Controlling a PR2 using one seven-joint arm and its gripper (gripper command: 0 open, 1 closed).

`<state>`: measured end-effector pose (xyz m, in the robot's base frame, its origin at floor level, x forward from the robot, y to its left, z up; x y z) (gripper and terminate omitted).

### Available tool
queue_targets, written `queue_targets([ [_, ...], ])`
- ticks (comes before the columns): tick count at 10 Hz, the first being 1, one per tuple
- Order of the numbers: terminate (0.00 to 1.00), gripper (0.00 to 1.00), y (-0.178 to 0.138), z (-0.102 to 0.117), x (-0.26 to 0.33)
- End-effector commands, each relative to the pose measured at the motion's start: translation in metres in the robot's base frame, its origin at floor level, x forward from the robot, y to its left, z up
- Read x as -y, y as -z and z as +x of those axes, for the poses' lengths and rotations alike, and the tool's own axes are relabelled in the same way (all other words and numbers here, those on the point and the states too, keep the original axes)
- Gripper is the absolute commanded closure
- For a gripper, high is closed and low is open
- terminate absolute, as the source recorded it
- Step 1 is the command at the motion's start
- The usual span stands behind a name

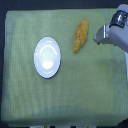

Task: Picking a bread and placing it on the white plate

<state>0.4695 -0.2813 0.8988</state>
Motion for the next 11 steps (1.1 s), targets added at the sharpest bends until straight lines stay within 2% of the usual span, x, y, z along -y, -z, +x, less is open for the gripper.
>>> queue_targets([
  [1, 0.0, 0.0, 0.001, 0.0, -0.003],
  [5, 0.0, 0.0, 0.013, 0.029, -0.034],
  [10, 0.0, 0.0, 0.038, 0.101, -0.082],
  [11, 0.0, 0.0, 0.041, 0.104, -0.086],
])
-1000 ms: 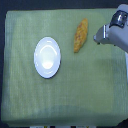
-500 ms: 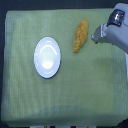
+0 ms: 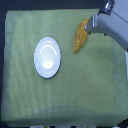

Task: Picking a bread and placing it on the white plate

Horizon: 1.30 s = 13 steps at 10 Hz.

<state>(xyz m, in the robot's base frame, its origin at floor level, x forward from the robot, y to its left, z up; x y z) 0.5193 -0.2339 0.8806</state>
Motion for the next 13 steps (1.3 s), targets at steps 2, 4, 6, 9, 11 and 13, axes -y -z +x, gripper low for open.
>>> queue_targets([
  [2, 0.0, 0.0, 0.042, 0.063, -0.056],
  [4, 0.0, 0.0, 0.064, 0.072, -0.07],
  [6, 0.0, 0.0, 0.081, 0.08, -0.085],
  [9, 0.0, 0.0, 0.109, 0.07, -0.09],
  [11, 0.0, 0.0, 0.12, 0.068, -0.086],
  [13, 0.0, 0.0, 0.132, 0.071, -0.077],
])
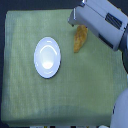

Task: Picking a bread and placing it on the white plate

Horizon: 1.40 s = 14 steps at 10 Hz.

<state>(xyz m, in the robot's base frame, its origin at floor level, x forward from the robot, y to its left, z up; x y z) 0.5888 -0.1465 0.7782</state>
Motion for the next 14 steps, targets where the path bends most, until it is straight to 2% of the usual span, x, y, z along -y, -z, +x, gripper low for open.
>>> queue_targets([
  [1, 0.0, 0.0, 0.035, 0.002, 0.011],
  [5, 0.0, 0.0, 0.045, 0.005, -0.002],
  [8, 0.0, 0.0, 0.052, -0.005, 0.0],
  [14, 0.0, 0.0, 0.055, -0.007, 0.006],
])
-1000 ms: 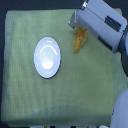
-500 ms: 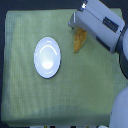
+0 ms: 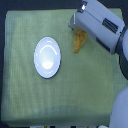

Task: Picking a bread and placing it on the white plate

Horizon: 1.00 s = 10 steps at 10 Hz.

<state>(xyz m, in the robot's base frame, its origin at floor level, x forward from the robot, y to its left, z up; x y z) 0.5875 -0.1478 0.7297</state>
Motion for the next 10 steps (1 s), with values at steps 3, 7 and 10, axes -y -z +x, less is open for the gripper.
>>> queue_targets([
  [3, 0.0, 0.0, 0.008, 0.003, 0.013],
  [7, 0.0, 0.0, 0.006, -0.005, 0.041],
  [10, 0.0, 0.0, 0.006, -0.015, 0.05],
])
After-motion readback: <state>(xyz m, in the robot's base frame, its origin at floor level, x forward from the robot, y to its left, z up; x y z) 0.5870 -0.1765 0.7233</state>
